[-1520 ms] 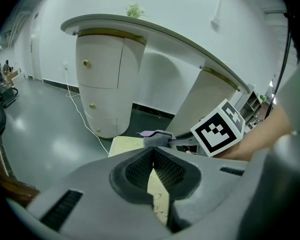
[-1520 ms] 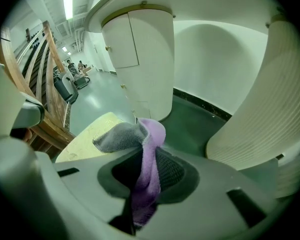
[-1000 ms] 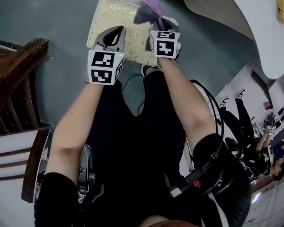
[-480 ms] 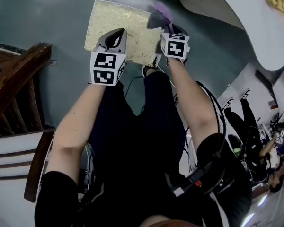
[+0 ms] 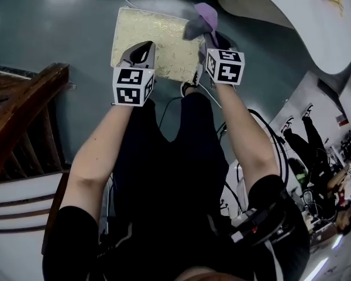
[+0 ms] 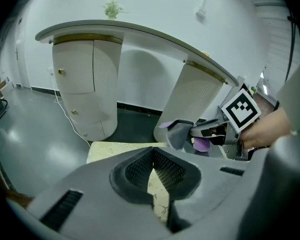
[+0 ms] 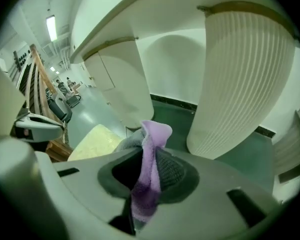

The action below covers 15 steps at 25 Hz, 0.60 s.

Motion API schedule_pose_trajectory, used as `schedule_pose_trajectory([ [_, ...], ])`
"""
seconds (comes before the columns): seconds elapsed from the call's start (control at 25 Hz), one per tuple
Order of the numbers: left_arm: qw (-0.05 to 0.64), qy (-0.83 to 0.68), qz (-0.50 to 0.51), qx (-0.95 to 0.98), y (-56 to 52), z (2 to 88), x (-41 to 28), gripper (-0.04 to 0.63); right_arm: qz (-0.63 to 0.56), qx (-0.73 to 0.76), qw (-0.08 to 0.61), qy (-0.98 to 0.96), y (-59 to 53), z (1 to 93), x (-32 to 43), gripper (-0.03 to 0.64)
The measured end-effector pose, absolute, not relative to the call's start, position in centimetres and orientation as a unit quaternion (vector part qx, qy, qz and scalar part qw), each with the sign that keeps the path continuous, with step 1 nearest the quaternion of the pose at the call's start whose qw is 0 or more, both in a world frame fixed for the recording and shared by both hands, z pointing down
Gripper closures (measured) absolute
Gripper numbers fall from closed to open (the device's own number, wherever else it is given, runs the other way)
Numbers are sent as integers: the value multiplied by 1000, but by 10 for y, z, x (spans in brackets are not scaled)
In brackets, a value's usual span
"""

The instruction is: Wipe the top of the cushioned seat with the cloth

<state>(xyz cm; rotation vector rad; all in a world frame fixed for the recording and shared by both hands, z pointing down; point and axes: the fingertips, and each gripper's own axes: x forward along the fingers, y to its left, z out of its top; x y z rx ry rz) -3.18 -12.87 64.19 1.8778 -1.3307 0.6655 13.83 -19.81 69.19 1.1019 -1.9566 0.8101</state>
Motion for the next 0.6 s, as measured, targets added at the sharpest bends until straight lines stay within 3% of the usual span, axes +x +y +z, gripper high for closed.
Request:
schedule_pose_trajectory([
  [0.32, 347, -516, 259, 739, -123, 625, -113, 591, 308, 393, 337, -798, -173, 667, 9, 537],
  [0.6, 347, -513, 268, 738, -102, 630, -180, 591, 306, 365, 357, -803, -150, 689, -98, 537],
])
